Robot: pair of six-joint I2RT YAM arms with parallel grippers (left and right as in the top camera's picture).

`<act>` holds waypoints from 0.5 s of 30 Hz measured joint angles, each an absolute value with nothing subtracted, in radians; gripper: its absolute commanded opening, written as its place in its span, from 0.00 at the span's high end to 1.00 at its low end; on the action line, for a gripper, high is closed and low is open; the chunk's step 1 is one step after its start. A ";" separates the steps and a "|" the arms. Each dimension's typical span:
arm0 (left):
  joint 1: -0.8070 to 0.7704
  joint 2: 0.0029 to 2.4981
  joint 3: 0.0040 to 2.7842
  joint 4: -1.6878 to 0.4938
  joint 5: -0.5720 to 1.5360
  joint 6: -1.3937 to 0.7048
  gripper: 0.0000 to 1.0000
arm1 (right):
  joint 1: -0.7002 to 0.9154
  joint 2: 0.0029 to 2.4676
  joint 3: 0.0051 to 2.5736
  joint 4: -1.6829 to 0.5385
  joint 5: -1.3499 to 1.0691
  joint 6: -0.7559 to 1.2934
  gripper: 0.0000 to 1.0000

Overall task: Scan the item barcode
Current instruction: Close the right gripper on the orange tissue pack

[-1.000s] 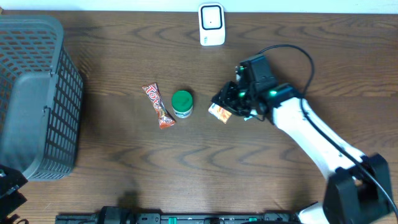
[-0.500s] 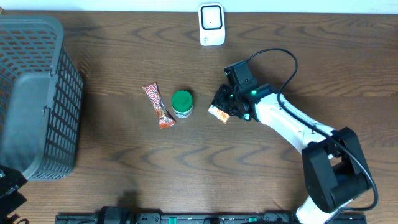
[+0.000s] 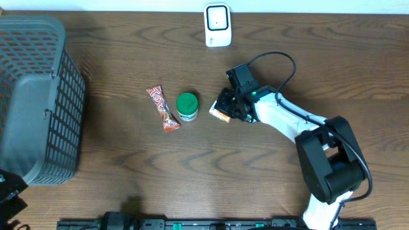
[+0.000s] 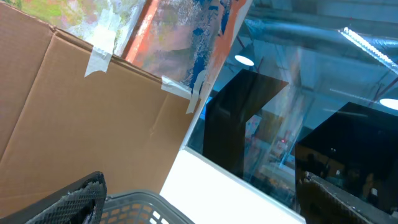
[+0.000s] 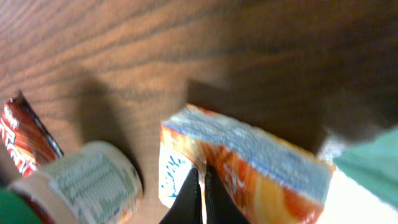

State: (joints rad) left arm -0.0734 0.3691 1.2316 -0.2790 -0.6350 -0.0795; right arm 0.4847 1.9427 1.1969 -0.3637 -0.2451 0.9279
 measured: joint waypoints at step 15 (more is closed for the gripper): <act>-0.073 0.369 1.209 -0.259 -0.635 -0.082 0.02 | 0.493 1.788 1.209 -0.519 -0.104 0.905 0.99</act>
State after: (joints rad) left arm -0.0734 0.3691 1.2091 -0.2592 -0.6350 -0.0822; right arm 0.4931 1.7878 1.2087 -0.5194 -0.1040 0.9054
